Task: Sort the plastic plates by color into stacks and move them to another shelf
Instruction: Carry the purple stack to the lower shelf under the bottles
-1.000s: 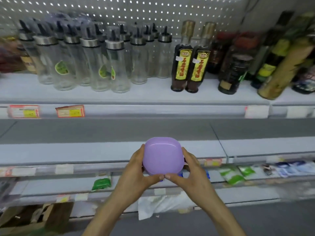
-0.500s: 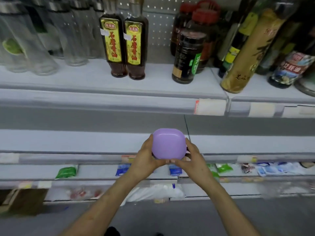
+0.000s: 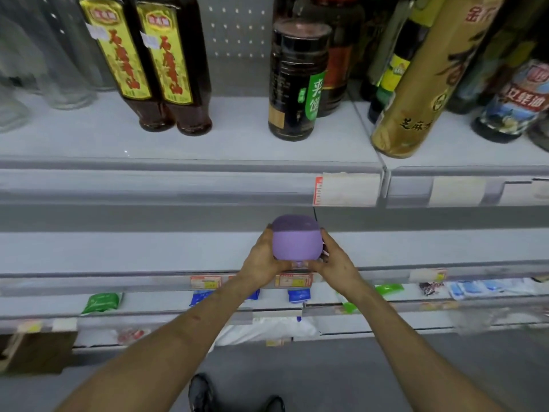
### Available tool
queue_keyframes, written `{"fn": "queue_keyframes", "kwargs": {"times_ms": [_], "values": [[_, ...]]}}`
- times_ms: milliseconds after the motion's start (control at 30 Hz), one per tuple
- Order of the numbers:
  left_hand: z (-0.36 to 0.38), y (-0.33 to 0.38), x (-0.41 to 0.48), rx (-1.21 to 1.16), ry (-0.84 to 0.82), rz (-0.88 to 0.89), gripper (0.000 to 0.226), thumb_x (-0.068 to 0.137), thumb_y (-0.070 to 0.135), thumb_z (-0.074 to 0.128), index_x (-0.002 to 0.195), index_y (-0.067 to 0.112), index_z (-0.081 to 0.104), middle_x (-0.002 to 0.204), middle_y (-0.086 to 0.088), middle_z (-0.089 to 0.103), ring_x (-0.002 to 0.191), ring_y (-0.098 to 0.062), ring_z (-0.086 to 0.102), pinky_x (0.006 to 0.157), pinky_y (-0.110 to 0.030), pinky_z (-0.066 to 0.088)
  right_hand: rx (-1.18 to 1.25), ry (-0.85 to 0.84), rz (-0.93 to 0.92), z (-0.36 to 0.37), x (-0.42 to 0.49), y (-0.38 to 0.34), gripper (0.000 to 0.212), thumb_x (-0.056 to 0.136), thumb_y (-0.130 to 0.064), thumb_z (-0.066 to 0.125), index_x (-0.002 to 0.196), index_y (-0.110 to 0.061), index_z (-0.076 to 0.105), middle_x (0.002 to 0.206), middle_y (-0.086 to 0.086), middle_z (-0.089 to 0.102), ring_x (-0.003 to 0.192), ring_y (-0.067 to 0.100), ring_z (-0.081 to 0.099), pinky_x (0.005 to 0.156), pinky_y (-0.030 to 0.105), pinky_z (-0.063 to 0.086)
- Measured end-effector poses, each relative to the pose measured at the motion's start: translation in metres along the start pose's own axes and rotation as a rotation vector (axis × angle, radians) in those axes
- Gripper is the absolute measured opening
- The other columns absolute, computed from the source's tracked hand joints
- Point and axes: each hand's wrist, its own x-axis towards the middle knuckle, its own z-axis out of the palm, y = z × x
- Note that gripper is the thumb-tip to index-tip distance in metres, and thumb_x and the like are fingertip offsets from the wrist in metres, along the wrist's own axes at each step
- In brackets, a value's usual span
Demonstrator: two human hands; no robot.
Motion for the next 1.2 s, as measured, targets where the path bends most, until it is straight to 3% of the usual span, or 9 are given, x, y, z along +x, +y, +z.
{"fn": "queue_keyframes", "kwargs": {"times_ms": [100, 267, 400, 567, 667, 733, 867, 1000, 1200], "values": [[0.003, -0.009, 0.004, 0.01, -0.014, -0.006, 0.106, 0.064, 0.046, 0.096, 0.15, 0.036, 0.034, 0.138, 0.013, 0.054, 0.12, -0.003, 0.057, 0.09, -0.015, 0.052, 0.004, -0.023, 0.017, -0.001, 0.0, 0.005, 0.085, 0.08, -0.023, 0.088, 0.133, -0.065, 0.037, 0.131, -0.026, 0.058, 0.115, -0.006, 0.061, 0.085, 0.014, 0.053], [0.008, -0.016, 0.003, 0.066, 0.009, 0.0, 0.107, 0.064, 0.043, 0.096, 0.151, 0.035, 0.034, 0.139, 0.011, 0.054, 0.124, -0.008, 0.057, 0.096, -0.024, 0.055, -0.017, -0.034, 0.03, -0.002, 0.0, 0.012, 0.087, 0.084, -0.029, 0.085, 0.147, -0.056, 0.032, 0.137, -0.017, 0.056, 0.122, 0.005, 0.06, 0.091, 0.019, 0.055], [0.012, -0.016, -0.004, 0.101, 0.048, 0.012, 0.108, 0.064, 0.047, 0.095, 0.152, 0.038, 0.034, 0.141, 0.01, 0.054, 0.126, -0.01, 0.057, 0.099, -0.029, 0.055, -0.037, -0.034, 0.009, -0.003, -0.004, 0.012, 0.085, 0.088, -0.026, 0.08, 0.155, -0.045, 0.031, 0.138, -0.014, 0.056, 0.122, 0.006, 0.06, 0.086, 0.015, 0.054], [0.012, -0.008, -0.016, 0.109, 0.07, -0.05, 0.101, 0.072, 0.039, 0.091, 0.154, 0.029, 0.033, 0.147, 0.003, 0.049, 0.133, -0.016, 0.053, 0.103, -0.026, 0.052, -0.108, 0.012, -0.002, -0.006, -0.013, 0.004, 0.069, 0.095, -0.025, 0.07, 0.143, -0.059, 0.033, 0.141, -0.015, 0.047, 0.126, 0.007, 0.054, 0.101, 0.026, 0.051], [0.003, -0.001, -0.031, 0.165, 0.143, -0.142, 0.11, 0.081, 0.043, 0.084, 0.163, 0.016, 0.016, 0.163, -0.003, 0.032, 0.147, -0.024, 0.038, 0.114, -0.034, 0.039, -0.26, 0.046, -0.056, -0.012, -0.02, -0.005, 0.067, 0.097, -0.014, 0.066, 0.151, -0.038, 0.034, 0.138, -0.015, 0.037, 0.127, 0.001, 0.037, 0.102, 0.014, 0.034], [-0.006, -0.001, -0.044, 0.167, 0.192, -0.171, 0.107, 0.083, 0.046, 0.081, 0.163, 0.017, 0.018, 0.163, -0.004, 0.033, 0.146, -0.025, 0.038, 0.117, -0.039, 0.039, -0.356, 0.072, -0.091, -0.013, -0.021, -0.015, 0.067, 0.097, -0.011, 0.063, 0.156, -0.021, 0.033, 0.149, -0.006, 0.036, 0.132, 0.006, 0.035, 0.105, 0.015, 0.027], [-0.033, 0.001, -0.084, 0.199, 0.264, -0.215, 0.094, 0.093, 0.036, 0.074, 0.163, 0.014, 0.017, 0.166, -0.004, 0.029, 0.148, -0.021, 0.035, 0.109, -0.021, 0.029, -0.409, 0.077, -0.164, 0.011, -0.027, -0.049, 0.066, 0.099, -0.017, 0.061, 0.158, -0.018, 0.031, 0.164, -0.001, 0.028, 0.146, 0.02, 0.034, 0.115, 0.025, 0.029], [-0.078, 0.003, -0.148, 0.176, 0.391, -0.207, 0.087, 0.097, 0.039, 0.067, 0.164, 0.019, 0.016, 0.168, 0.002, 0.025, 0.151, -0.017, 0.032, 0.12, -0.03, 0.029, -0.388, -0.047, -0.317, 0.073, -0.04, -0.094, 0.06, 0.102, -0.021, 0.059, 0.157, -0.019, 0.036, 0.162, -0.001, 0.035, 0.146, 0.018, 0.036, 0.115, 0.026, 0.027], [-0.162, -0.001, -0.314, 0.174, 0.739, -0.251, 0.086, 0.091, 0.058, 0.061, 0.162, 0.028, 0.023, 0.165, 0.011, 0.03, 0.148, -0.01, 0.035, 0.117, -0.045, 0.04, -0.282, -0.367, -0.549, 0.212, -0.108, -0.167, 0.05, 0.101, -0.027, 0.06, 0.149, -0.031, 0.048, 0.15, -0.014, 0.047, 0.137, 0.007, 0.045, 0.117, 0.032, 0.036]]}}
